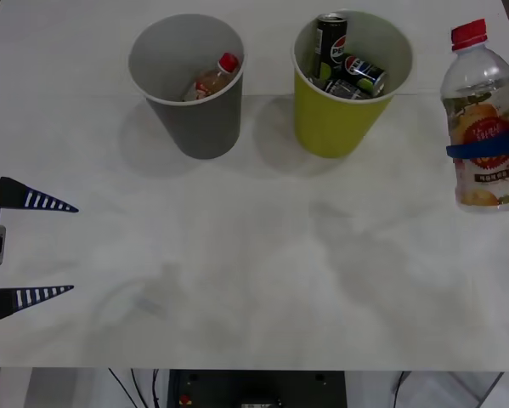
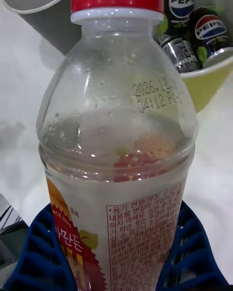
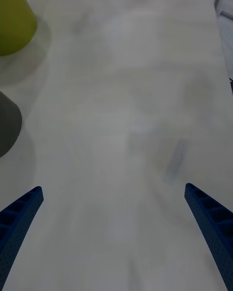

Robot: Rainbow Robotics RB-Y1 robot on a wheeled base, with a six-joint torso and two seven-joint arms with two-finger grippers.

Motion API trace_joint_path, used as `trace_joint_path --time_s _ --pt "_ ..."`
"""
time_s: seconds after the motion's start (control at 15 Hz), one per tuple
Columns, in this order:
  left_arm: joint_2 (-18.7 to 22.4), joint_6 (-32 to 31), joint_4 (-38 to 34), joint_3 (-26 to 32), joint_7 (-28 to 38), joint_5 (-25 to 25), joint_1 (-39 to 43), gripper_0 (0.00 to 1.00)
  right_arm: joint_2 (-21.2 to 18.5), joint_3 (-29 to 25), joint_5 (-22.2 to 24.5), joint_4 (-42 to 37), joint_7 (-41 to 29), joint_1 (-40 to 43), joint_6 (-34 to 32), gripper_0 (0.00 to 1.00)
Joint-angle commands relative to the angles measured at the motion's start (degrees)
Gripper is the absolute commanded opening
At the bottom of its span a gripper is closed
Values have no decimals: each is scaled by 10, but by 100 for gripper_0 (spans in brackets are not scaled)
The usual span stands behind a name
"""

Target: Put the can into the green bin and the plastic bottle into the gray bin

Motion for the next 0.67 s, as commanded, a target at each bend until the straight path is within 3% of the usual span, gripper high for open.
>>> trace_joint_path --time_s 0.07,0.27,0.4,0.67 --pt "0 0 0 0 0 0 0 100 -10 58 8 3 0 -88 -4 0" --pt "0 0 0 0 0 0 0 100 1 156 23 27 0 -219 -5 0" --pt "0 0 0 0 0 0 0 100 28 230 47 61 1 -322 -18 0" --pt "0 0 0 0 0 0 0 100 135 309 148 131 1 -458 -75 0"
